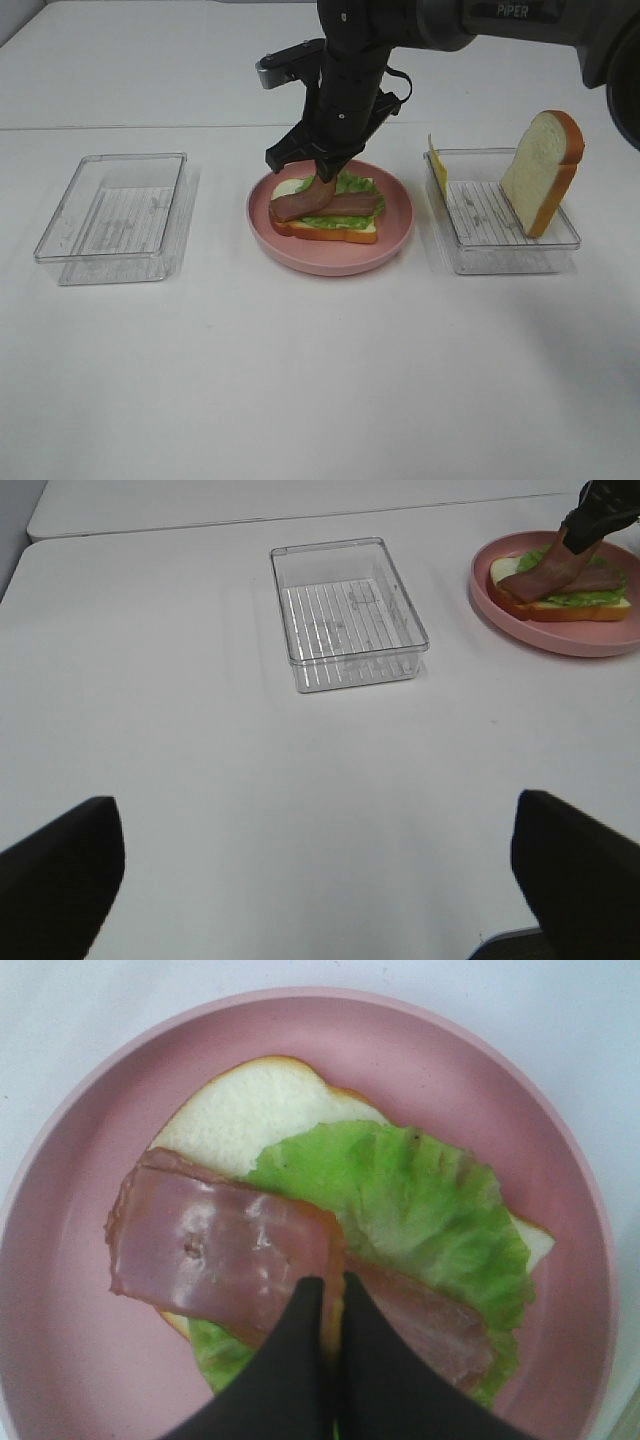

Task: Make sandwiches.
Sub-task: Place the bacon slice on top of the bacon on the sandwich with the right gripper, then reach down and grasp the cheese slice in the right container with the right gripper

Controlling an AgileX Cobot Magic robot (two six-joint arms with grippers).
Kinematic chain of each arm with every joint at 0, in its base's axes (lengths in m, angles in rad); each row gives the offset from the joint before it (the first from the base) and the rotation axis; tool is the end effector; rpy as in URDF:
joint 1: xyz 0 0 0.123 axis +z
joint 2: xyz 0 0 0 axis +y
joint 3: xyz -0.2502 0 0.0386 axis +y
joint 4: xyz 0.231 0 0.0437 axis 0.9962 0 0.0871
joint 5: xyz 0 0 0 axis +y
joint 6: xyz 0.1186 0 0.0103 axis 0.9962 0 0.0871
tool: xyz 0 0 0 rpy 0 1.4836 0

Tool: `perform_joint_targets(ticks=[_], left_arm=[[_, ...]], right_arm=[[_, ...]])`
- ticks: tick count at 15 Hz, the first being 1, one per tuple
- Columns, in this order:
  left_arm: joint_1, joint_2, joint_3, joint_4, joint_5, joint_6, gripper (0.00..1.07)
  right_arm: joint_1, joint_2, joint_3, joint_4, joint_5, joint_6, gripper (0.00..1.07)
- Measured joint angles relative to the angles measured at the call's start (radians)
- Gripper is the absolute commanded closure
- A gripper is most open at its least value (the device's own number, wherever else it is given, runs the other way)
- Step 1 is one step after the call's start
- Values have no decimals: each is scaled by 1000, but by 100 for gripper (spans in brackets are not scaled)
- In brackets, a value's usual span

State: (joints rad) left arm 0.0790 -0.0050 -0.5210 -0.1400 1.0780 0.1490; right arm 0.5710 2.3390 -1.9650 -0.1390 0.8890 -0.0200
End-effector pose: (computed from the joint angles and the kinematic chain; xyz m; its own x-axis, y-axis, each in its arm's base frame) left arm 0.0343 -0.0120 0.2615 -0.4391 0.0472 -0.8972 0.0678 0.9975 0.0193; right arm 0.4096 0.2479 0.1233 -0.7164 -0.5875 -0.3762 -0.5827 0.8005 -0.1404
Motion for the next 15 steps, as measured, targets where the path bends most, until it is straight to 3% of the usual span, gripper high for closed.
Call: perform_joint_targets(ticks=[1,2,3,5,11,15], left_arm=[[0,0,0,0,0,0,4],[0,0,0,0,0,0,4],[0,0,0,0,0,0,4],[0,0,0,0,0,0,4],[0,0,0,0,0,0,4],[0,0,0,0,0,0,4]], right_arm=[[0,0,0,0,-3,5,55],[0,0,0,0,-6,5,30],[0,0,0,-8,-10,6,17],[0,0,0,-31,-10,20,11],[0,-4,0,-93,38,48,12],[0,-37,-62,-105,128,59,12]])
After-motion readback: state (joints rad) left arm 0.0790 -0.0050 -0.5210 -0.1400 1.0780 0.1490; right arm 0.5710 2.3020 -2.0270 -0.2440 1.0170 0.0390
